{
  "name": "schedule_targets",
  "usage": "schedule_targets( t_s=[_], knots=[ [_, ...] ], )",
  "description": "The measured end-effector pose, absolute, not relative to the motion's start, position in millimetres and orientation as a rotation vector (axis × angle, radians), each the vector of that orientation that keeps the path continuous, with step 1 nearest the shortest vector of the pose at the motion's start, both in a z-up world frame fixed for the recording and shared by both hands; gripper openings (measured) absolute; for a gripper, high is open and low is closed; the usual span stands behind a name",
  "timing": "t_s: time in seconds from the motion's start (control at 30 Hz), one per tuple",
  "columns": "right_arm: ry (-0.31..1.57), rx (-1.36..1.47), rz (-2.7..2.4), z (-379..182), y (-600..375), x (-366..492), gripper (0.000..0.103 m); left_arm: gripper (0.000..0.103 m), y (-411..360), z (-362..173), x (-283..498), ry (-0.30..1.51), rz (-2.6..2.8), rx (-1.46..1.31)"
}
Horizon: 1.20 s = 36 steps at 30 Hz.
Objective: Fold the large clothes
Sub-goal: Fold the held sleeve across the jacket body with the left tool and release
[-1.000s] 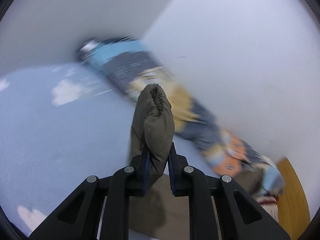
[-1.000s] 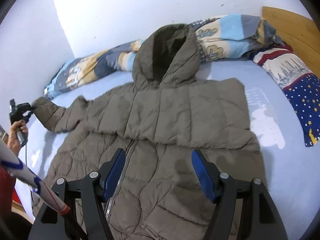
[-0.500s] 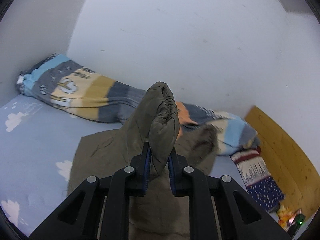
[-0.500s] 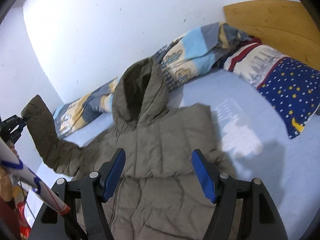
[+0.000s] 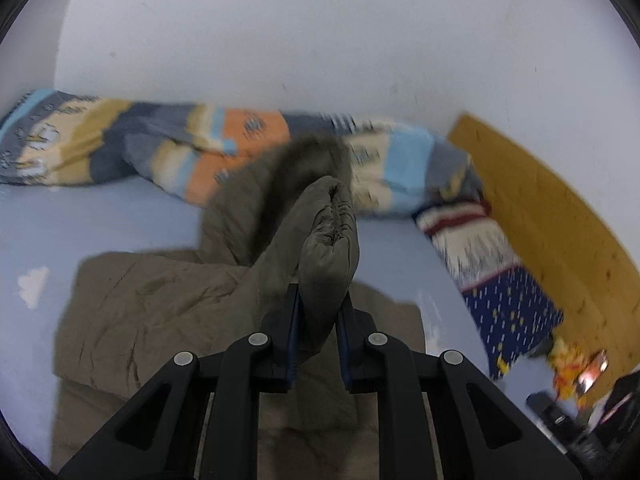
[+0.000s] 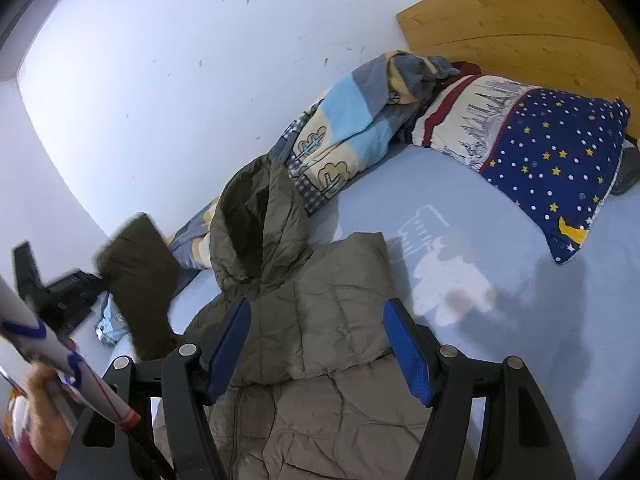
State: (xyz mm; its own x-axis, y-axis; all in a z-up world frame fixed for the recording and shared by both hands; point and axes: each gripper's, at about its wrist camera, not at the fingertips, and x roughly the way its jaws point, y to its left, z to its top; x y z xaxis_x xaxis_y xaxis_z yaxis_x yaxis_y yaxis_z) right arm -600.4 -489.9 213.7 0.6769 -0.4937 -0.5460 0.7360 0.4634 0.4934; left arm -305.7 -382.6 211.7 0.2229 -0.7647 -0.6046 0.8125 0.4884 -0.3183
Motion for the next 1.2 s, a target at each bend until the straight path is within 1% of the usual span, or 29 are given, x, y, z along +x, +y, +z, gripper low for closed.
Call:
schedule_targets(
  t_s=[0.2, 0.23, 0.27, 0.3, 0.33, 0.37, 0.4, 0.43, 0.47, 0.57, 0.63, 0.7, 0.8, 0.87, 1.0, 1.13, 1.2],
  knots=[
    [0.335, 0.816, -0.772, 212.7, -497.1, -608.1, 0.074, 0.016, -429.3, 143.2, -349.2, 0.857, -1.033, 0.268],
    [0.331, 0.821, -0.763, 213.4, -497.6, -607.6, 0.074, 0.019, -433.6, 133.6, -352.5, 0.877, -1.023, 0.299],
    [0.33, 0.822, -0.76, 214.0, -497.6, -606.8, 0.074, 0.032, -438.8, 121.6, -357.3, 0.914, -1.013, 0.347],
    [0.328, 0.822, -0.759, 215.2, -497.0, -606.0, 0.074, 0.037, -442.5, 114.8, -359.4, 0.941, -1.01, 0.384],
    [0.324, 0.822, -0.753, 216.7, -496.9, -605.0, 0.074, 0.042, -443.1, 111.8, -365.0, 0.961, -1.018, 0.421],
    [0.324, 0.821, -0.746, 216.8, -497.4, -604.7, 0.074, 0.042, -441.3, 114.0, -373.6, 0.961, -1.037, 0.453],
    [0.327, 0.819, -0.741, 217.4, -497.5, -603.9, 0.074, 0.042, -436.2, 121.3, -381.2, 0.938, -1.059, 0.468],
    [0.326, 0.818, -0.741, 217.9, -497.2, -604.2, 0.074, 0.045, -426.4, 132.1, -388.8, 0.901, -1.08, 0.47],
    [0.324, 0.818, -0.741, 218.3, -496.8, -604.7, 0.074, 0.052, -417.5, 142.7, -393.2, 0.873, -1.092, 0.463],
    [0.334, 0.83, -0.723, 217.1, -498.5, -606.5, 0.074, 0.067, -372.4, 181.3, -394.3, 0.796, -1.086, 0.405],
    [0.336, 0.855, -0.712, 212.3, -499.1, -608.4, 0.074, 0.069, -341.3, 200.7, -385.0, 0.765, -1.047, 0.38],
    [0.353, 0.895, -0.672, 203.0, -501.2, -606.6, 0.074, 0.07, -309.9, 209.2, -373.0, 0.757, -1.013, 0.359],
    [0.385, 0.966, -0.643, 183.1, -500.9, -601.3, 0.074, 0.071, -261.2, 206.3, -338.3, 0.757, -0.936, 0.35],
    [0.421, 1.01, -0.618, 167.1, -499.0, -593.1, 0.074, 0.071, -242.6, 200.3, -317.2, 0.763, -0.899, 0.338],
    [0.48, 1.05, -0.54, 145.9, -494.1, -571.8, 0.074, 0.071, -208.2, 173.1, -265.6, 0.808, -0.844, 0.25],
    [0.483, 1.042, -0.511, 137.8, -491.7, -550.9, 0.074, 0.071, -179.3, 125.9, -225.7, 0.815, -0.756, 0.185],
    [0.512, 1.027, -0.506, 129.9, -495.7, -531.9, 0.07, 0.071, -185.1, 107.7, -206.7, 0.923, -0.7, 0.197]
  ],
)
